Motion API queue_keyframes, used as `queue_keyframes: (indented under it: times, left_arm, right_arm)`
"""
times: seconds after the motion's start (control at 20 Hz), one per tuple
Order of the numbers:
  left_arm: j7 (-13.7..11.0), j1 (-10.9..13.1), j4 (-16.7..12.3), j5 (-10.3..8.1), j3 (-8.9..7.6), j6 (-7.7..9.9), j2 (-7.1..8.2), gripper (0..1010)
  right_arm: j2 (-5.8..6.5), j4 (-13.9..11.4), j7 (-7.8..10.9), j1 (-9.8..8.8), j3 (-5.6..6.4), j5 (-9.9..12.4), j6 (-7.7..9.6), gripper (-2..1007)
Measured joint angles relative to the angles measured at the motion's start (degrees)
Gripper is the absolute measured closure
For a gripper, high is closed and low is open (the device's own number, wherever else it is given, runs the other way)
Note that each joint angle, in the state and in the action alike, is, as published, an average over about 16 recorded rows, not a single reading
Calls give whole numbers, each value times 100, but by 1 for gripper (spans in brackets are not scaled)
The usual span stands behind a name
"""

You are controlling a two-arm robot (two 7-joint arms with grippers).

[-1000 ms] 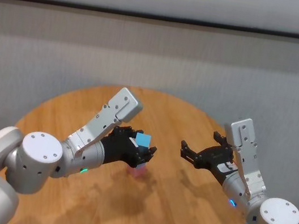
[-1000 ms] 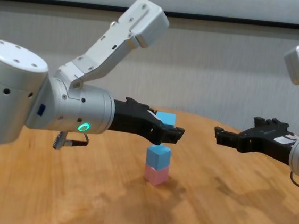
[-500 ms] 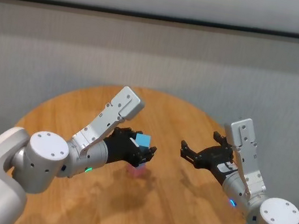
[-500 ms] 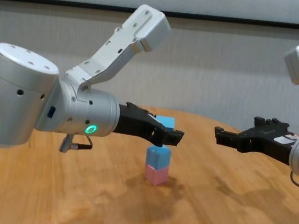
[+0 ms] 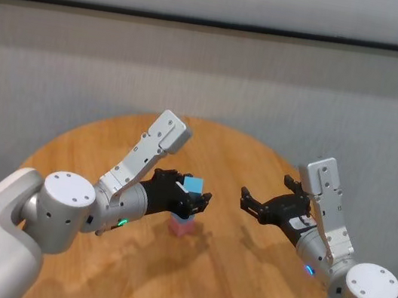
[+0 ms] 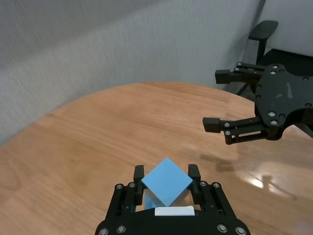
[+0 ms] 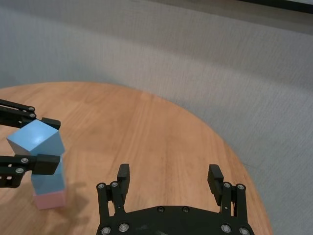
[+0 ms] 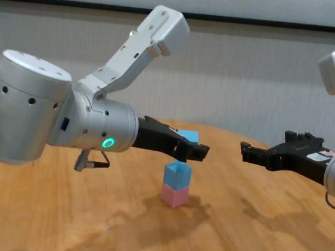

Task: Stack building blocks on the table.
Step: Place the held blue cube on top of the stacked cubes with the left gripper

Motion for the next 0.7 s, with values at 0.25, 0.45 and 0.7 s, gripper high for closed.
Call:
queue_keyframes:
  times: [0.25,0.45,0.7]
  left_arm:
    - [-30,-72,189,-82,-25,-21,-70,443]
    - [-51,-121,327,-128,-30,-51,-104,443]
    - [-66,-172,466,-160,-25,-90,-125,443]
  right_arm:
    - [0,0,0,0,0,0,0,1]
    - [0,0,0,0,0,0,0,1]
    - [0,0,0,0,0,0,0,0]
